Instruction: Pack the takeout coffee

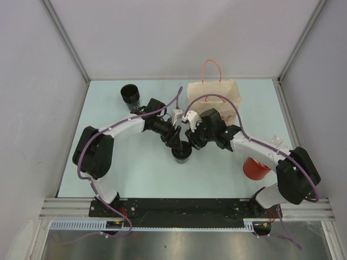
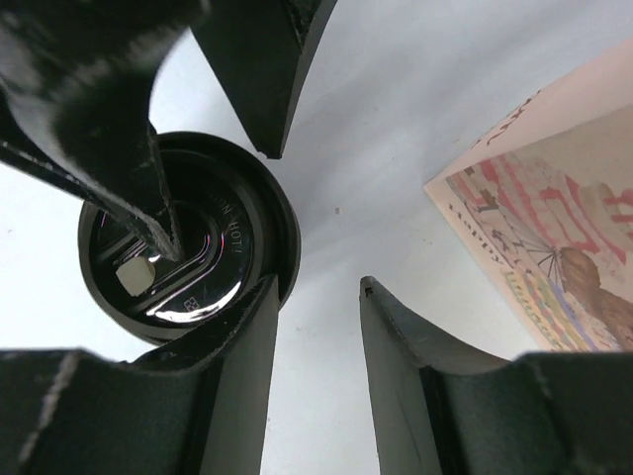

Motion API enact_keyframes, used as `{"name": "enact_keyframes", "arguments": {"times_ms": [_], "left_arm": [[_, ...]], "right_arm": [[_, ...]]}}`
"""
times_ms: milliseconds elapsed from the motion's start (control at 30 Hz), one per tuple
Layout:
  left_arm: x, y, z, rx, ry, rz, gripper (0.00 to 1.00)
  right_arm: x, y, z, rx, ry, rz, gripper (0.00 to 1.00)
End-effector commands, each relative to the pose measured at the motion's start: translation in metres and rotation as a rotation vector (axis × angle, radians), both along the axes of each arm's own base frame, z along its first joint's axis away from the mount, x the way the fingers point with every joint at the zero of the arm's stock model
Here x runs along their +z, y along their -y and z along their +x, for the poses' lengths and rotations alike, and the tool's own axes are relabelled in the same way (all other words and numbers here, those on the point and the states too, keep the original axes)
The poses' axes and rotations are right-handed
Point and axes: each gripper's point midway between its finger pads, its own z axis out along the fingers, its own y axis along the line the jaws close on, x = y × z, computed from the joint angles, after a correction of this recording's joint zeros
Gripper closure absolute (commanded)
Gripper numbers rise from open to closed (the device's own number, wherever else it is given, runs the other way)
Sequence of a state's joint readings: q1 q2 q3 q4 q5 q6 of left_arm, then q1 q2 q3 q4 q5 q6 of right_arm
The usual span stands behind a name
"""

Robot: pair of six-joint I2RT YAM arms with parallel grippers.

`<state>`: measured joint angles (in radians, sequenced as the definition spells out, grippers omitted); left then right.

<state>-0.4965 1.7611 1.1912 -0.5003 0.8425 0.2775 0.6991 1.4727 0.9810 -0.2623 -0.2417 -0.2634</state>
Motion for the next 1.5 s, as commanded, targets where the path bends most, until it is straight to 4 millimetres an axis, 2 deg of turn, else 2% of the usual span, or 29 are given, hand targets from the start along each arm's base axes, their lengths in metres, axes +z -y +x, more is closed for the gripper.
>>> {"name": "enact_keyframes", "arguments": {"times_ms": [0,133,233,367,767,1067,1200,1333,1467], "left_arm": [[-0.04,-0.025,0.009,0.021,0.069,0.167,0.36],[-0.041,-0.025,0.011,0.021,0.071,0.171,0.36],[-0.041,-0.025,0.012,0.023,0.067,0.172,0.36],[-0.042,-0.026,0.011,0.025,0.065,0.178,0.36],[-0.043,-0.025,0.011,0.026,0.063,0.173,0.36],[-0.043,-0.024,0.009,0.022,0.057,0.169,0.36],[-0.043,-0.024,0.01,0.024,0.059,0.165,0.37],[-0.044,-0.023,0.009,0.023,0.055,0.163,0.37],[-0.043,-0.023,0.009,0.024,0.055,0.161,0.37]], "right_arm": [[-0.04,0.041,-0.05,0.026,-0.249,-0.108,0.57],[-0.006,0.036,-0.039,0.02,-0.183,0.007,0.56],[0.005,0.03,-0.034,0.021,-0.172,0.049,0.55],[-0.002,0.025,-0.034,0.023,-0.205,0.059,0.56],[0.009,0.012,-0.012,-0.024,-0.159,0.113,0.54],[0.009,0.002,-0.007,-0.032,-0.174,0.145,0.55],[0.016,0.001,-0.007,-0.031,-0.168,0.167,0.55],[0.032,-0.001,-0.007,-0.021,-0.162,0.21,0.55],[0.037,-0.002,-0.007,-0.02,-0.163,0.222,0.55]]}}
